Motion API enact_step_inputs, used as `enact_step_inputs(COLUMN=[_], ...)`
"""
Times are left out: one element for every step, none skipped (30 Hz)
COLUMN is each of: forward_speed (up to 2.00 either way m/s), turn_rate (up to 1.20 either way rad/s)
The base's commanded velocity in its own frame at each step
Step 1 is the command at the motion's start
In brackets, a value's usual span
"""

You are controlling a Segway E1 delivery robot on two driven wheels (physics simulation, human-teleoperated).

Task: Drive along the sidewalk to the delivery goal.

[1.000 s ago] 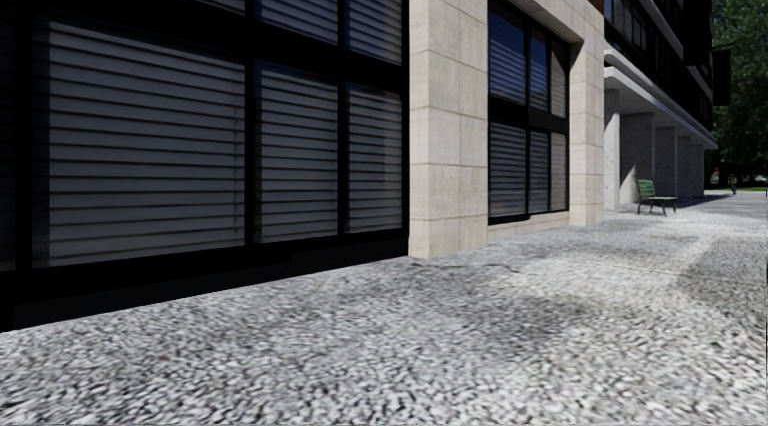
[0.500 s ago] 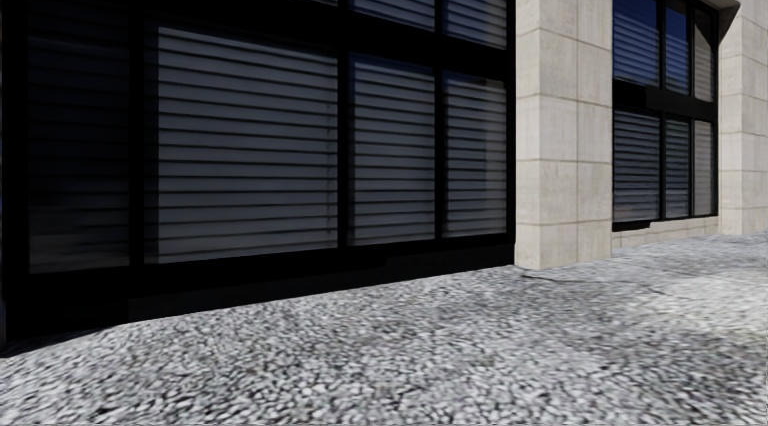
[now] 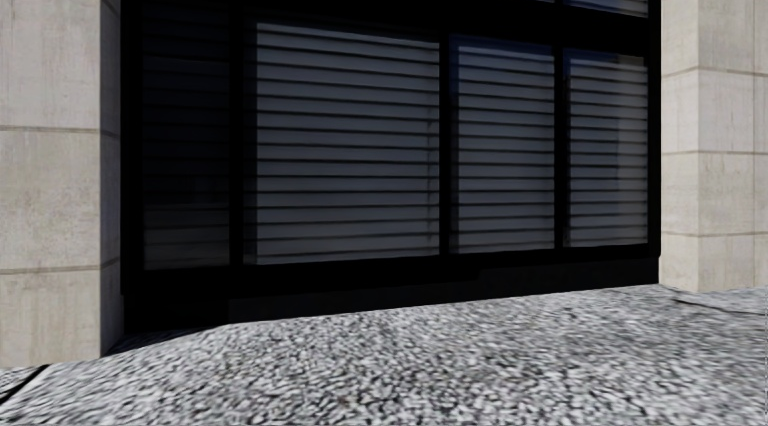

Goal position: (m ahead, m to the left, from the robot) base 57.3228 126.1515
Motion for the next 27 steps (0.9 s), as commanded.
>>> enact_step_inputs(forward_speed=[0.63,0.63,0.63,0.63,0.63,0.63,0.63,0.63,0.62,0.61,0.59,0.59,0.56,0.55,0.54,0.54,0.54,0.53,0.53,0.53,0.53,0.53,0.53,0.53,0.53,0.53,0.53], turn_rate=[0.71,0.73,0.73,0.73,0.73,0.73,0.73,0.73,0.73,0.75,0.76,0.76,0.76,0.76,0.77,0.77,0.77,0.77,0.78,0.78,0.78,0.78,0.78,0.79,0.79,0.79,0.79])
